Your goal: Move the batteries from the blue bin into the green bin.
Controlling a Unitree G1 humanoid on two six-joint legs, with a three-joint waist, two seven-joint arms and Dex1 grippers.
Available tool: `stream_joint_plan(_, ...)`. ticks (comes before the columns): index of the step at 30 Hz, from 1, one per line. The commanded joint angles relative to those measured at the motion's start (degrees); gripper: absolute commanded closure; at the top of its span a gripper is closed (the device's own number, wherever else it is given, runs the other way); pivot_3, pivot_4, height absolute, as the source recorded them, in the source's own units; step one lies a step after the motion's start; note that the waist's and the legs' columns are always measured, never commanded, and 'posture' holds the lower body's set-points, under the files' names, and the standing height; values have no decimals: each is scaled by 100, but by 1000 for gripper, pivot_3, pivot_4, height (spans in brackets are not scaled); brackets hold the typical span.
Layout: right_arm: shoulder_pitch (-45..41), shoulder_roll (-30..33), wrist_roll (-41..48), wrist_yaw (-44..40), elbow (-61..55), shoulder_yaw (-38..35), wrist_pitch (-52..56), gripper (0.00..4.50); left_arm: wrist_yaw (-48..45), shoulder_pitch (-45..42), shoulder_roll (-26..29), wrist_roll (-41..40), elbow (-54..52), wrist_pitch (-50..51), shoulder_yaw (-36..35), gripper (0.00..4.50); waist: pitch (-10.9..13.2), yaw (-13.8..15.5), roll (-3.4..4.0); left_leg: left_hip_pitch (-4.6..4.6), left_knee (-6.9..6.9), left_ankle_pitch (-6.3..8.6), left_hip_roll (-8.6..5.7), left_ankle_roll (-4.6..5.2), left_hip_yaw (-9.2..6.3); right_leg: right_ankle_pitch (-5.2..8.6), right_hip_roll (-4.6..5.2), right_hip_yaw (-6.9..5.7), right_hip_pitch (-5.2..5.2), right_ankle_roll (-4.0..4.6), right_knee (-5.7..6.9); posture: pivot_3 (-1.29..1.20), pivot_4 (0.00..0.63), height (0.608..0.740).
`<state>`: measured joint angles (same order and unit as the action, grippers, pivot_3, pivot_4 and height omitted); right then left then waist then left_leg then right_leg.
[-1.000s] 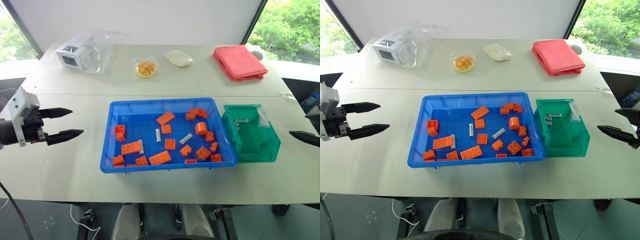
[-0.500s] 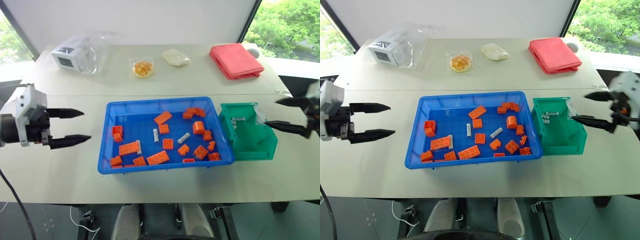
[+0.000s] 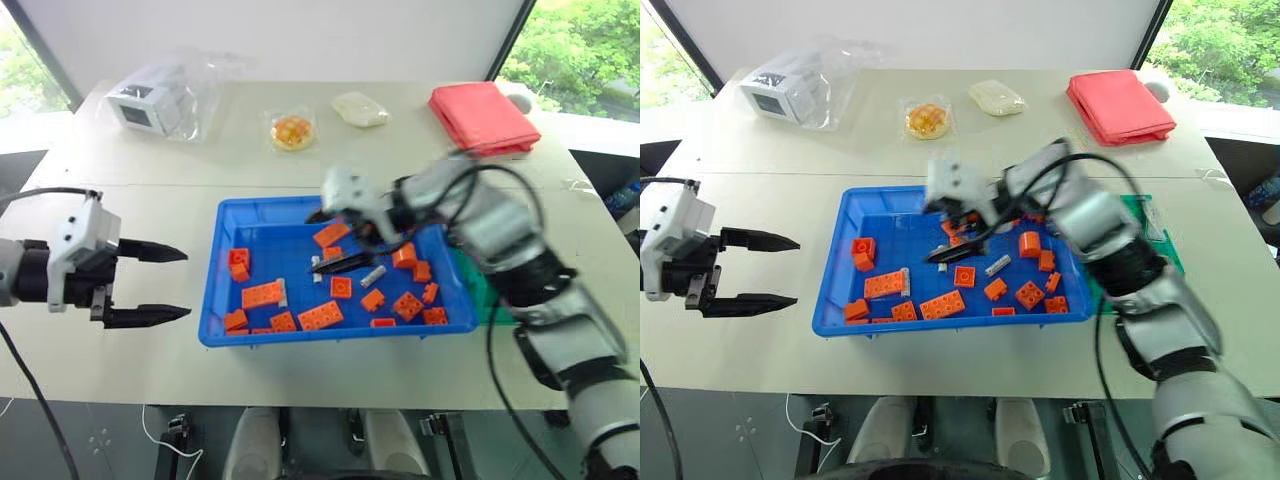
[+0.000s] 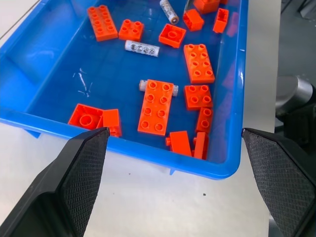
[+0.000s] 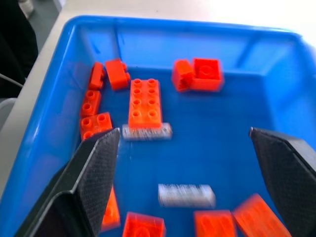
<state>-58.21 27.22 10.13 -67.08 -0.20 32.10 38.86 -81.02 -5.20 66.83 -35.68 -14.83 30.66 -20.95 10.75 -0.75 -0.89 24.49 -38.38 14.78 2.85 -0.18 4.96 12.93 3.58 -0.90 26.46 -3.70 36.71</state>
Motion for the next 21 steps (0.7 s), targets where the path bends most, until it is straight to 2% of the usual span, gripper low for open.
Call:
stream_joint_plan(1, -274, -550, -513, 247, 348, 510, -121, 193, 24, -25, -4, 13, -103, -96, 22, 0, 0, -20, -1, 0, 0, -1, 1, -2, 0, 0, -1, 0, 1, 0, 0, 0, 150, 734)
stream_joint_plan(15, -55, -1572, -1344, 469, 1247, 1201, -468, 193, 196, -213, -88, -5, -1, -112, 156, 0, -4, -45, -6, -15, 6, -12, 13, -18, -17, 0, -22, -4, 7, -1, 47, 0, 150, 734)
stream_joint_plan(18, -8, -1740, -1380, 451, 1442, 1184, -509, 1103, 246, -343, -126, -30, 28, -74, 224, 0, -5, -31, -9, -14, 5, -13, 12, -21, -18, 0, -22, -4, 7, 0, 47, 0, 150, 734)
stream_joint_plan(19, 4, -1777, -1375, 422, 1453, 1171, -522, 1523, 255, -379, -133, -27, 38, -70, 243, 0, -8, -28, -13, -14, 5, -14, 12, -22, -19, 0, -22, -4, 6, -1, 46, 0, 150, 734)
stream_joint_plan(21, -1, -1854, -1305, 377, 1435, 1067, -438, 2648, 260, -428, -143, -9, 64, -74, 272, 0, -8, -32, -14, -15, 5, -14, 12, -23, -19, 0, -22, -4, 5, -1, 46, 0, 150, 734)
